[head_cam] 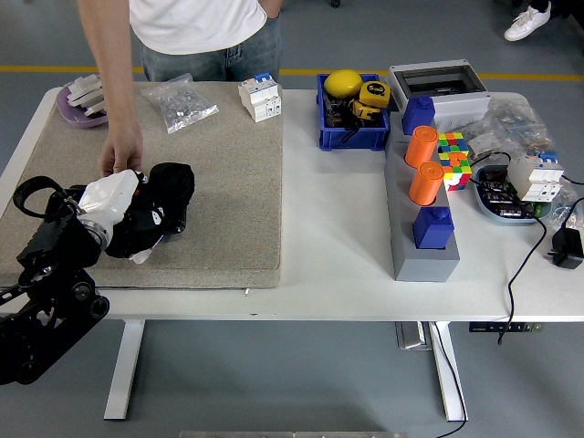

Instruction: Pick the rag up,wipe the panel,place it on the desk

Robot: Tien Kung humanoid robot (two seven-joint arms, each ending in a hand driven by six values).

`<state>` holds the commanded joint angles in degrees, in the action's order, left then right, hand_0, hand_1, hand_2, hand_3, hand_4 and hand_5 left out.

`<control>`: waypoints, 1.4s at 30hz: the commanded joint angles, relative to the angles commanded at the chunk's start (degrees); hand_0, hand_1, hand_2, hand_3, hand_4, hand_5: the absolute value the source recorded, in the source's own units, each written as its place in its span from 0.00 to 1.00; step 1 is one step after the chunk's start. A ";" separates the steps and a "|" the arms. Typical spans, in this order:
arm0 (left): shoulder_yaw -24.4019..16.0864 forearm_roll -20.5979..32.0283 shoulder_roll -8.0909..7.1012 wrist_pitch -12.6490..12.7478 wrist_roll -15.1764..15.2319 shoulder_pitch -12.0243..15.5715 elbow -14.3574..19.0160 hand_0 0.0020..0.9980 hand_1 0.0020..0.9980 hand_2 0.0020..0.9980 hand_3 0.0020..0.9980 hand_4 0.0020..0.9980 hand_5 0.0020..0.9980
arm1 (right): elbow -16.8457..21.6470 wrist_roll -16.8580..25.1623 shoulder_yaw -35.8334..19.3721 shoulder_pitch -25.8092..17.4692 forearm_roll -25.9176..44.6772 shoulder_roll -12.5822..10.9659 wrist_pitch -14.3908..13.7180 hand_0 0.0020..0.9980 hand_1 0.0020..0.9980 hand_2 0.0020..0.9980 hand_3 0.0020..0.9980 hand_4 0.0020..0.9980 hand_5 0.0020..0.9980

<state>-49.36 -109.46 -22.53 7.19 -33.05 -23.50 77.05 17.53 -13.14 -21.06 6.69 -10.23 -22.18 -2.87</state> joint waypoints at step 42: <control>-12.20 -3.04 -3.69 0.01 -1.19 5.45 -7.68 0.21 0.20 0.54 0.55 0.54 0.08 | 0.15 -0.08 -0.77 -0.28 -0.57 -0.22 0.22 0.67 0.69 0.70 0.63 1.00 0.46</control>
<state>-61.57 -112.50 -26.22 7.20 -34.24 -18.04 69.37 17.68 -13.22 -21.83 6.41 -10.79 -22.40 -2.65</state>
